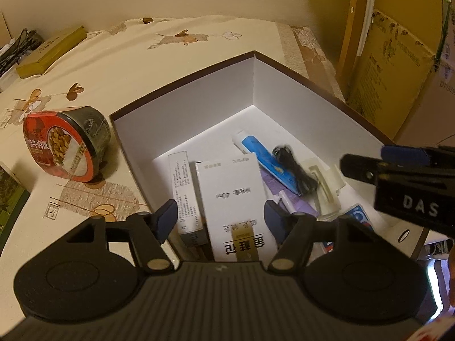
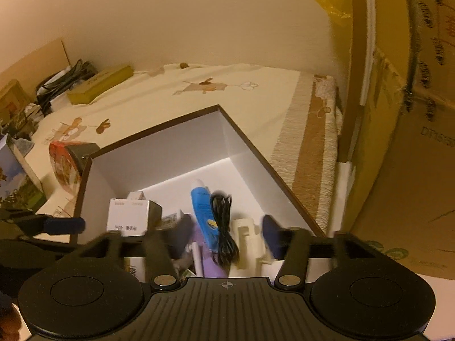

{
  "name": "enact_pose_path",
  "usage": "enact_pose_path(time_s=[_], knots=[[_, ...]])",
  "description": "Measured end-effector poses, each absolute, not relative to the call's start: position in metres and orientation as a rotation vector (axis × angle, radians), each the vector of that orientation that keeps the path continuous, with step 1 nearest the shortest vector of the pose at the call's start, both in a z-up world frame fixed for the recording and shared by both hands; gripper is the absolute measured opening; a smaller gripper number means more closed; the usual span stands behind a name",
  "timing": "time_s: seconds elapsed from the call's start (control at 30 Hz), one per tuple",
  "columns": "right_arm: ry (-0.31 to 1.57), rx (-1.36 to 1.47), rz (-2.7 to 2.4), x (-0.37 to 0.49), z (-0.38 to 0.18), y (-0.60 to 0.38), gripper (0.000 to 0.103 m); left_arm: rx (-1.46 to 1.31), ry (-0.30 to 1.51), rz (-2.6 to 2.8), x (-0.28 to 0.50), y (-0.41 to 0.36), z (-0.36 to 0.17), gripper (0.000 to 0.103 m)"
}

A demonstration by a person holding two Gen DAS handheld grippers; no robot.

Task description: Organize rigid objects

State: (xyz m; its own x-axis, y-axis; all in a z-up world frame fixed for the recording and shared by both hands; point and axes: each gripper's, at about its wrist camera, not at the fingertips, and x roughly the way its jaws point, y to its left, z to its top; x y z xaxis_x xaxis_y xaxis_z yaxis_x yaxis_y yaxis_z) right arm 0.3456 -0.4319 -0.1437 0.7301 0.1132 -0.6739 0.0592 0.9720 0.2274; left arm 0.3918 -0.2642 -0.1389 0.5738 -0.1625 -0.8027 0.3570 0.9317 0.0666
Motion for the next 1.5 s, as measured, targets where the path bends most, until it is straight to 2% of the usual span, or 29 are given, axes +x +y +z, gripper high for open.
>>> enact_pose_path(time_s=[0.5, 0.83, 1.03, 1.13, 1.5], knots=[[0.795, 0.248, 0.036, 0.330, -0.149, -0.427, 0.057, 0.219, 0.883, -0.316, 0.389, -0.258, -0.129, 0.066], [0.790, 0.275, 0.025, 0.306, -0.135, -0.425, 0.062, 0.203, 0.866, -0.339, 0.368, -0.247, -0.109, 0.066], [0.772, 0.297, 0.010, 0.279, -0.112, -0.418, 0.063, 0.184, 0.837, -0.340, 0.337, -0.227, -0.082, 0.066], [0.756, 0.305, 0.014, 0.261, -0.095, -0.410, 0.063, 0.173, 0.826, -0.335, 0.317, -0.213, -0.068, 0.073], [0.739, 0.308, 0.049, 0.187, -0.040, -0.357, 0.064, 0.155, 0.799, -0.249, 0.222, -0.139, -0.023, 0.077]])
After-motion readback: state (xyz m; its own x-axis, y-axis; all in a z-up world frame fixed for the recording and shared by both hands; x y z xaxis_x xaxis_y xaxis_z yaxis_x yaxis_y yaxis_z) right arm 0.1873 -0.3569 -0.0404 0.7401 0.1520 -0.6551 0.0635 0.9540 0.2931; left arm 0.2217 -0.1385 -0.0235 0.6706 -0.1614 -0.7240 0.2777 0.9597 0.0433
